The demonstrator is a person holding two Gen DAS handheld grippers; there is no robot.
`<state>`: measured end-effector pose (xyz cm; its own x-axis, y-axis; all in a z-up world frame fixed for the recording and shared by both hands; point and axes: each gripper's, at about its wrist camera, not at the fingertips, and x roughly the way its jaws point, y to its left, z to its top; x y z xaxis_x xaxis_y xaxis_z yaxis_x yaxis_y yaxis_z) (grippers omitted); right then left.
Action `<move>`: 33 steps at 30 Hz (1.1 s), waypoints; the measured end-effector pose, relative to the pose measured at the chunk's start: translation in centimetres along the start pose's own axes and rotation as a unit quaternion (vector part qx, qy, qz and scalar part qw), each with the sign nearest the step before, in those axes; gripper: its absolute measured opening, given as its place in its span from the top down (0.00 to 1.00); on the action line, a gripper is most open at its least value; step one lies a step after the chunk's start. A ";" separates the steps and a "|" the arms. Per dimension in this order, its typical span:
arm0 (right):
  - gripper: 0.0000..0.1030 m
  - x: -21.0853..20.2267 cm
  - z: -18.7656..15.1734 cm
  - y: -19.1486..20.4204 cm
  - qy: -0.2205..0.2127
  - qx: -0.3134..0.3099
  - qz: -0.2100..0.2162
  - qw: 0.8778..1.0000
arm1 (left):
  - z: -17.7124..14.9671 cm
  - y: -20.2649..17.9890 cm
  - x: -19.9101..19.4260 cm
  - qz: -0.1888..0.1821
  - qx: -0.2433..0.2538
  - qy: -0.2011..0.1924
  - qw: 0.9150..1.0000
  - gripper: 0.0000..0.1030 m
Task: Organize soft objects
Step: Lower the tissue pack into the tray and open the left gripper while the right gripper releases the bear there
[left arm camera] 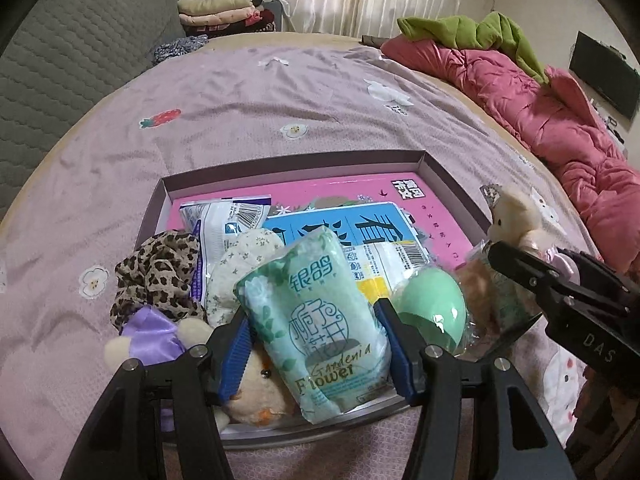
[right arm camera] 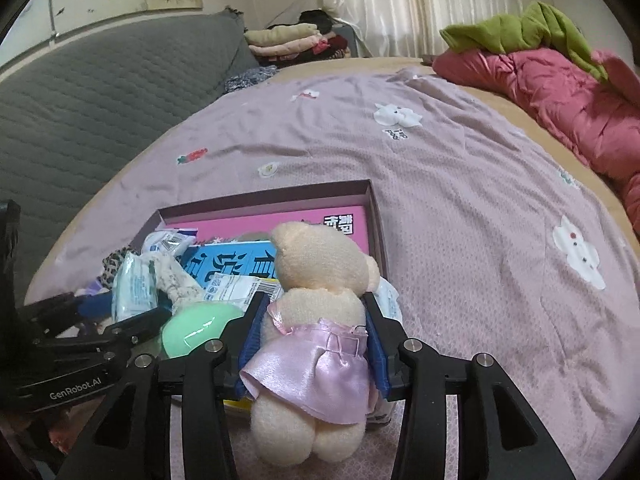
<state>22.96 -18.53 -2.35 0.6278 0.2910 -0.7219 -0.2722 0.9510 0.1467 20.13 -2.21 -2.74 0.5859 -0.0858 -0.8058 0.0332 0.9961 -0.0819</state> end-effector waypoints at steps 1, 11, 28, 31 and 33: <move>0.52 0.0 0.1 0.0 0.000 0.000 0.001 1.000 | 0.0 -0.1 0.0 0.002 0.003 0.000 1.000 0.42; 0.43 -0.5 0.0 0.3 -0.002 -0.012 0.004 1.000 | -0.2 0.0 -0.1 -0.002 0.004 -0.004 1.000 0.40; 0.30 -3.6 0.5 2.1 -0.056 -0.046 0.015 0.997 | 0.1 0.5 -2.6 -0.012 -0.016 -0.041 0.999 0.35; 0.30 -4.7 0.3 2.5 -0.069 -0.047 0.013 0.996 | 0.0 0.7 -3.5 -0.009 -0.024 -0.048 0.999 0.35; 0.30 -5.5 -0.1 2.6 -0.075 -0.050 0.013 0.996 | -0.2 0.7 -4.3 -0.006 -0.027 -0.054 0.998 0.35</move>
<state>18.70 -17.62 1.89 0.7199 0.3351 -0.6078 -0.3561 0.9300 0.0910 17.47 -1.18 0.52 0.6700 -0.0924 -0.7366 -0.0014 0.9921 -0.1258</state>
